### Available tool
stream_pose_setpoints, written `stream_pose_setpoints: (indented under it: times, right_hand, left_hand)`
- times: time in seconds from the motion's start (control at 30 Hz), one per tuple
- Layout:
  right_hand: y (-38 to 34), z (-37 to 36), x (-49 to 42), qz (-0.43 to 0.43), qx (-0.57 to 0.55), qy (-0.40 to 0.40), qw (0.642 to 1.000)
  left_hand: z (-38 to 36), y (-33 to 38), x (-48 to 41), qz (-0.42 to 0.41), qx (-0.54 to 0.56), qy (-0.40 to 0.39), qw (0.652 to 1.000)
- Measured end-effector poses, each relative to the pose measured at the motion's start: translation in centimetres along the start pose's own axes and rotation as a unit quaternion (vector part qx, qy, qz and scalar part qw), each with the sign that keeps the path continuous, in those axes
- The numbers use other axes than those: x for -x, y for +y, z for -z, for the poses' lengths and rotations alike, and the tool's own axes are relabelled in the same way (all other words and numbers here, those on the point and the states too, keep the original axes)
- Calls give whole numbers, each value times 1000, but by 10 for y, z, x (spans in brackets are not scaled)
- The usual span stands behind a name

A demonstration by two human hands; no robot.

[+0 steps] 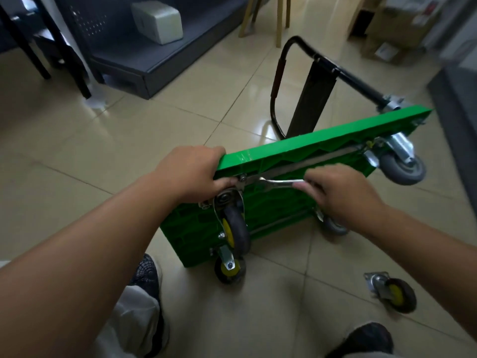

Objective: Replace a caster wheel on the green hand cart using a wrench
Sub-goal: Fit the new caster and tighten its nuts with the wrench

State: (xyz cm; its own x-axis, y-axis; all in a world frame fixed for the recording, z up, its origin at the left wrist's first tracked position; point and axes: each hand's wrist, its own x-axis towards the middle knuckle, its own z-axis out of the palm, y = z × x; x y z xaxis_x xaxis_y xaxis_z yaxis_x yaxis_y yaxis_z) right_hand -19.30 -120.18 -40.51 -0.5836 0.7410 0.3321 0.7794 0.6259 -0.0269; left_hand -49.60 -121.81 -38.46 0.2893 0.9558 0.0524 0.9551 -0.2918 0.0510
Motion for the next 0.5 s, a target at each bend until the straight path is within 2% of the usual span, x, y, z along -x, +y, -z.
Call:
stream_pose_setpoints:
  times: [0.13, 0.27, 0.37, 0.5]
  right_hand:
    - [-12, 25, -41, 90, 146, -42, 984]
    - [-21, 22, -61, 150, 226, -51, 961]
    - [-19, 20, -63, 158, 256, -40, 953]
    - [-12, 2, -52, 123, 229, -16, 965]
  left_hand:
    - [7, -4, 2, 3, 38, -37, 999]
    - [10, -10, 2, -1, 55, -37, 998]
    - [9, -15, 2, -8, 68, -33, 997]
    - [4, -16, 4, -27, 59, -6, 998]
